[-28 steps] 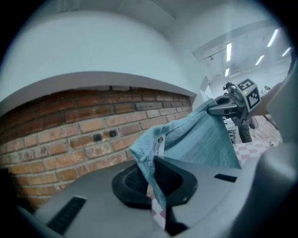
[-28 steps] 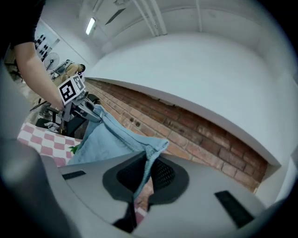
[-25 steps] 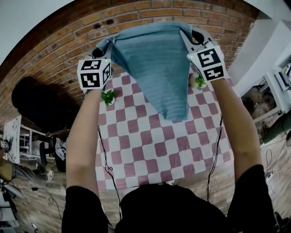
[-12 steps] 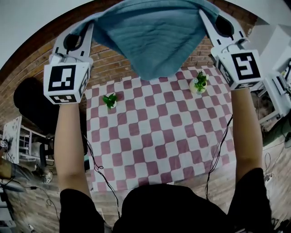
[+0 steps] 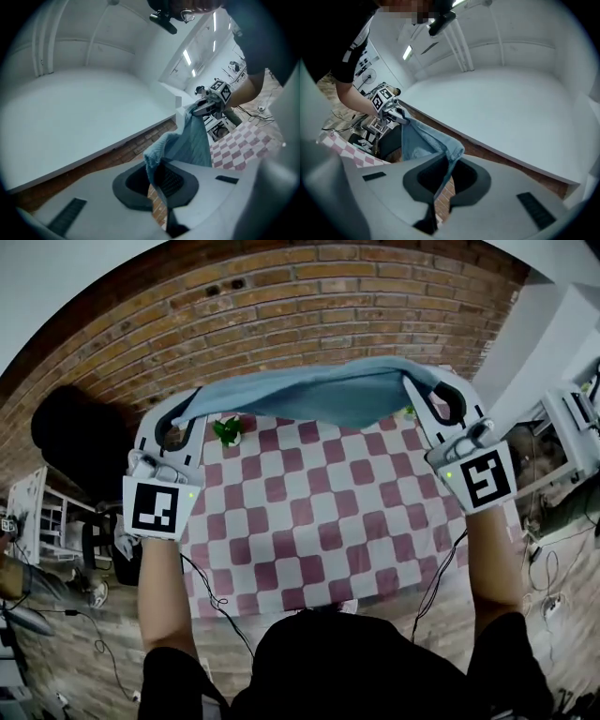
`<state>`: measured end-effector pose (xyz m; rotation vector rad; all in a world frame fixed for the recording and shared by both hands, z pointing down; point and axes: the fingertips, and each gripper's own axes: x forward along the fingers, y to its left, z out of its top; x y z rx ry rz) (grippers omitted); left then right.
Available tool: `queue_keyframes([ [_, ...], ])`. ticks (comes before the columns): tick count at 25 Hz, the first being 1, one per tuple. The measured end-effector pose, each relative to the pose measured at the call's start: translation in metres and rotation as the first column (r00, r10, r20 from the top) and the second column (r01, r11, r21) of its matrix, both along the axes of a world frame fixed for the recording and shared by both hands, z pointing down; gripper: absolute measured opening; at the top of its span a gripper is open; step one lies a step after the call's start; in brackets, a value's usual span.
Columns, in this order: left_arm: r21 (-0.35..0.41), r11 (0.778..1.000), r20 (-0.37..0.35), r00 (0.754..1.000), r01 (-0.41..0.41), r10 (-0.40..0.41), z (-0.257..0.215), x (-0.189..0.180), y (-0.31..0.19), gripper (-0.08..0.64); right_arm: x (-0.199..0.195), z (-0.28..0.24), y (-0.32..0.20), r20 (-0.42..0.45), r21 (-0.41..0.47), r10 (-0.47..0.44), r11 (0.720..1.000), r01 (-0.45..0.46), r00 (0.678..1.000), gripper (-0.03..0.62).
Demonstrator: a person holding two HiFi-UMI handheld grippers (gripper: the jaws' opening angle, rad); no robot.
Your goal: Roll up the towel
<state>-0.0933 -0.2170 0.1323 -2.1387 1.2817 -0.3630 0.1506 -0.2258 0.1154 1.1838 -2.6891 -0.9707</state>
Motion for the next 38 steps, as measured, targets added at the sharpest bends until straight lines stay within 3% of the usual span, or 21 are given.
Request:
queue_keyframes([
  [8, -0.173, 0.985, -0.135, 0.991, -0.028, 0.005, 0.078, -0.001, 0.099, 0.005, 0.014, 0.084, 0.102, 0.001, -0.141, -0.068, 0.988, 0.067, 0.998, 0.015],
  [16, -0.268, 0.962, -0.135, 0.991, -0.048, 0.012, 0.141, 0.028, 0.184, 0.006, 0.044, 0.138, 0.173, 0.132, -0.259, -0.038, 0.963, 0.072, 0.991, 0.015],
  [20, -0.334, 0.938, -0.067, 0.995, -0.092, 0.074, 0.182, 0.037, 0.222, 0.006, 0.052, 0.17, 0.207, 0.105, -0.315, -0.003, 0.948, 0.036, 0.994, 0.015],
  [24, -0.406, 0.902, -0.138, 0.985, -0.148, 0.1, 0.219, 0.045, 0.261, 0.006, 0.06, 0.201, 0.244, 0.097, -0.371, 0.045, 0.929, -0.006, 0.994, 0.015],
  [33, -0.469, 0.855, -0.193, 0.97, -0.222, 0.146, 0.256, 0.045, 0.355, 0.006, 0.062, 0.25, 0.342, 0.124, -0.5, 0.126, 0.865, -0.048, 0.984, 0.015],
  [38, -0.51, 0.829, -0.224, 0.966, -0.23, 0.13, 0.273, 0.04, 0.39, 0.006, 0.058, 0.263, 0.378, 0.091, -0.517, 0.115, 0.854, -0.052, 0.989, 0.016],
])
